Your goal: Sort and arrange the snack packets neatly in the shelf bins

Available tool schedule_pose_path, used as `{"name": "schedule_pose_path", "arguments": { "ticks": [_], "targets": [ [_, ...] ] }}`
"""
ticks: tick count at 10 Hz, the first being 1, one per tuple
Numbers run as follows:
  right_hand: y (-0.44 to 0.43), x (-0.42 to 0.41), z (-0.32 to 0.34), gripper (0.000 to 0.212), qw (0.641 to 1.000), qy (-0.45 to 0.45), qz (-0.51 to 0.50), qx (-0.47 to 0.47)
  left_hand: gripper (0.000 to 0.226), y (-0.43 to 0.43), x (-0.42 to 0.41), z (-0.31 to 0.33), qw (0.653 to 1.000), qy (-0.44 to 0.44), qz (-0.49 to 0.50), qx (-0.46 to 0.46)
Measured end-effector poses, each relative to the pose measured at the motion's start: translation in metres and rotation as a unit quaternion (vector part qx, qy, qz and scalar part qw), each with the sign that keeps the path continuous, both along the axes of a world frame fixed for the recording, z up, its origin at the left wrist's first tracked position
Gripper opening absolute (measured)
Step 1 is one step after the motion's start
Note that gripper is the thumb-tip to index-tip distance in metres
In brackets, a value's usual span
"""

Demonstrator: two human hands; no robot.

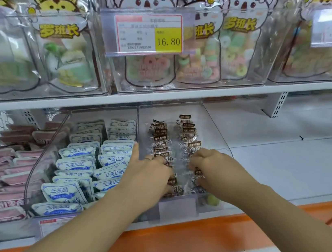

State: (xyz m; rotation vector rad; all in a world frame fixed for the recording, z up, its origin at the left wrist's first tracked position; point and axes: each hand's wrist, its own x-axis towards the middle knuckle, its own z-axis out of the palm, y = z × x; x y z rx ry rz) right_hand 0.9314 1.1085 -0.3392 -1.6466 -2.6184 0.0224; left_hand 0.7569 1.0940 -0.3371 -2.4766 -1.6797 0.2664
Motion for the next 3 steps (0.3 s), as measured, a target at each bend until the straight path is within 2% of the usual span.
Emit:
{"name": "schedule_pose_path", "arguments": {
  "ticks": [1, 2, 3],
  "targets": [
    [-0.003, 0.000, -0.009, 0.037, 1.000, -0.009, -0.002, 0.020, 0.018, 0.003, -0.002, -0.009, 0.998, 0.031, -0.003, 0.047],
    [0.000, -0.004, -0.016, 0.040, 0.999, -0.026, -0.025, 0.012, 0.018, 0.005, 0.002, -0.007, 0.998, 0.051, 0.009, 0.027],
    [-0.005, 0.002, -0.003, 0.038, 1.000, 0.013, -0.025, -0.014, 0.030, -0.002, -0.003, 0.011, 0.999, -0.026, 0.015, 0.029]
  ]
}}
